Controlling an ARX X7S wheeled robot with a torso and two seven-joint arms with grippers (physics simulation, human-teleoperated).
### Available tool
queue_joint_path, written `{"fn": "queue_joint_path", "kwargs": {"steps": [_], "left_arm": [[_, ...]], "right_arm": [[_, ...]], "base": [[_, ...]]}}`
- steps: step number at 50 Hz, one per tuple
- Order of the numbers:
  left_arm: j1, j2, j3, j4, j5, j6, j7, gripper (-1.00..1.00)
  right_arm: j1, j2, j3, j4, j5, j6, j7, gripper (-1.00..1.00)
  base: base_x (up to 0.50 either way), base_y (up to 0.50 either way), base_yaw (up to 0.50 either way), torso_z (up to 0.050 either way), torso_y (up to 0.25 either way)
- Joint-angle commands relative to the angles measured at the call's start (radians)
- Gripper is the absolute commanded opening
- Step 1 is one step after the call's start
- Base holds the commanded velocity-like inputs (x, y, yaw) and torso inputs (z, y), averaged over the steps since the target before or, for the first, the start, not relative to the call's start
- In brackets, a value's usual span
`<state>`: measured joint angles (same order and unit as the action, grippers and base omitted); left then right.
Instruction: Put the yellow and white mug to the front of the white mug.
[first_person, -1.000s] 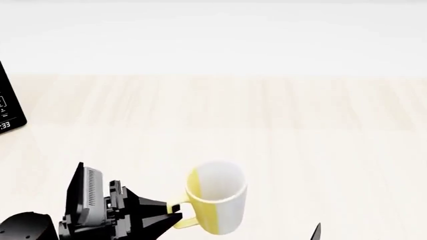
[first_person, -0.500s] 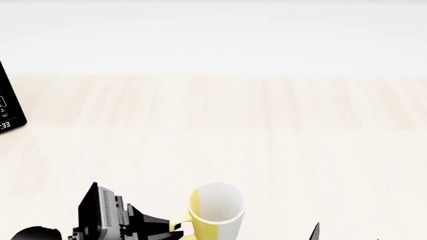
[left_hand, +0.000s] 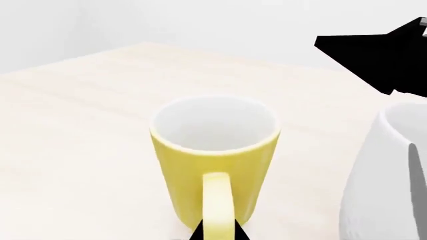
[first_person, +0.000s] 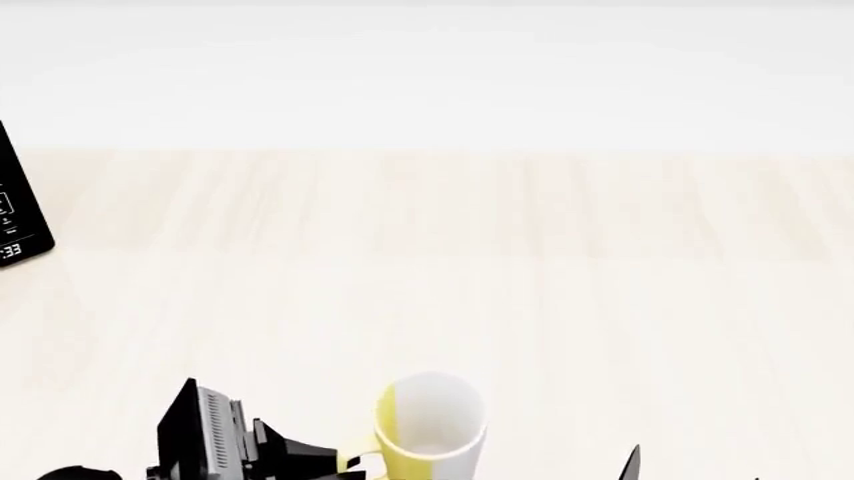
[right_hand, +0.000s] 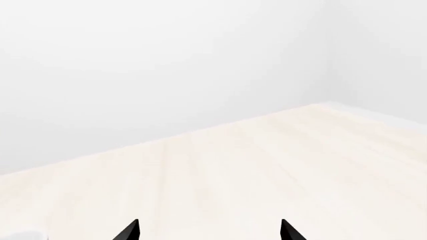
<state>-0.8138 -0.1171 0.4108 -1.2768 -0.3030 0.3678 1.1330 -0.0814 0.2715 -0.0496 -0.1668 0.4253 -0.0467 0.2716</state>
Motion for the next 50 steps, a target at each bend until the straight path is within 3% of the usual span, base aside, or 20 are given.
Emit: {"fn": "queue_joint_path", "kwargs": {"steps": [1, 29, 30, 50], "left_arm": [[0.014, 0.016, -0.062, -0.031, 0.106, -0.007, -0.026, -1.00], [0.044, 0.030, -0.199, -0.032, 0.267, -0.003, -0.024, -1.00], [0.044, 0.031, -0.188, -0.032, 0.282, -0.008, -0.029, 1.00], [0.036, 0.032, -0.245, -0.031, 0.259, -0.001, 0.038, 1.00]], "right_arm": [[-0.002, 0.003, -0.004, -0.003, 0.001, -0.002, 0.003, 1.00], [-0.005, 0.010, -0.011, -0.008, 0.007, -0.008, 0.010, 1.00], [-0.005, 0.011, -0.011, -0.008, 0.007, -0.009, 0.010, 1.00], [-0.002, 0.015, -0.017, -0.003, 0.012, -0.012, 0.013, 1.00]], "base": [[0.00, 0.00, 0.00, 0.000, 0.000], [0.00, 0.00, 0.00, 0.000, 0.000], [0.00, 0.00, 0.00, 0.000, 0.000], [0.00, 0.00, 0.00, 0.000, 0.000]]}}
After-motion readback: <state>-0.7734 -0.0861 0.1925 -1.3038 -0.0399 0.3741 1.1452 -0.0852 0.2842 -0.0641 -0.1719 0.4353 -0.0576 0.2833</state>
